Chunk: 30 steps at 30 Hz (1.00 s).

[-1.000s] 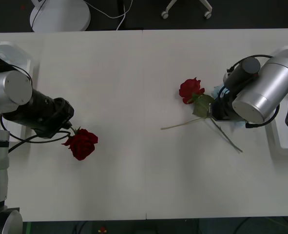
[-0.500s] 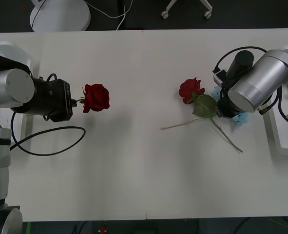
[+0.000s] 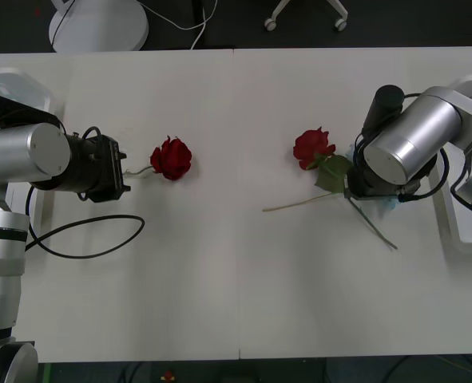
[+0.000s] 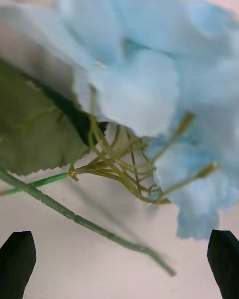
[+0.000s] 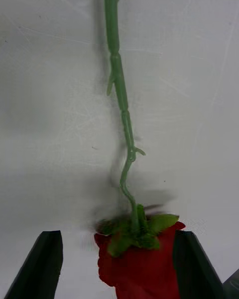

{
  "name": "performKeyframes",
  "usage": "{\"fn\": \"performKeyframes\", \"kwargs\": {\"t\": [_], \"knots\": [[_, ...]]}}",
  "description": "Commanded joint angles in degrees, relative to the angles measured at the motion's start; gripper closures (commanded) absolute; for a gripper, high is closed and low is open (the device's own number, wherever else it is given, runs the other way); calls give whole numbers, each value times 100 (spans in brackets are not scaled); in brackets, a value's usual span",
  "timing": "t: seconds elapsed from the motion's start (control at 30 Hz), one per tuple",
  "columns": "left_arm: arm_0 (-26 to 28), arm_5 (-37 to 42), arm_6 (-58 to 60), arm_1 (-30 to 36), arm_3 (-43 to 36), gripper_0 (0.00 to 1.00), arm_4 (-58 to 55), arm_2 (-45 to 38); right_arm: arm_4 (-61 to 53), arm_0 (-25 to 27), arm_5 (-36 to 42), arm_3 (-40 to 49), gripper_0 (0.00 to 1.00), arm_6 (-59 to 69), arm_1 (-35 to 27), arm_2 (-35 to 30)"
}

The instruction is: Put the red flowers into the right box and the blue flowers into the left box

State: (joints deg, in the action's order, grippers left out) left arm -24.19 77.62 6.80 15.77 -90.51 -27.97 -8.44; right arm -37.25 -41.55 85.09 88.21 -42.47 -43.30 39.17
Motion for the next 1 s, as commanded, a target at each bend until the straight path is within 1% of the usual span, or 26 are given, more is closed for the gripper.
{"fn": "performKeyframes", "kwargs": {"t": [0.03,0.07,0.13,0.17,0.3,0.37,0.4,0.5,0.7,0.83,0.9,1.0], "knots": [[-235,535,-873,251,-450,0,-42,-61,-256,-230,87,197,0,1364,-170,-305],[-235,632,-1128,269,-503,0,-68,-105,-274,-230,78,197,0,1593,-179,-322],[-235,983,-2165,321,-652,0,-165,-272,-300,-230,43,161,0,2357,-188,-375],[-235,1062,-2481,339,-696,0,-174,-298,-300,-230,16,144,0,2507,-188,-375],[-235,1432,-5100,427,-933,0,-95,-439,-36,-230,-318,-58,0,3228,-153,-366],[-235,1449,-5874,427,-977,0,-51,-456,104,-230,-423,-164,0,3447,-126,-366],[-235,1440,-6445,427,-1003,0,28,-448,201,-230,-493,-260,0,3605,-82,-366],[-270,1326,-7746,427,-1021,0,327,-307,289,-230,-634,-612,0,3878,76,-366],[-279,1098,-9600,453,-1021,0,977,124,482,-230,-757,-1034,0,4001,375,-366],[-279,957,-10752,497,-960,0,1435,414,491,-230,-801,-1148,0,4379,533,-340],[-279,737,-11244,506,-845,0,1566,545,473,-222,-792,-1139,0,4581,568,-305],[-314,254,-12053,497,-467,0,1575,660,412,-230,-748,-1060,0,4906,603,-296]]}}
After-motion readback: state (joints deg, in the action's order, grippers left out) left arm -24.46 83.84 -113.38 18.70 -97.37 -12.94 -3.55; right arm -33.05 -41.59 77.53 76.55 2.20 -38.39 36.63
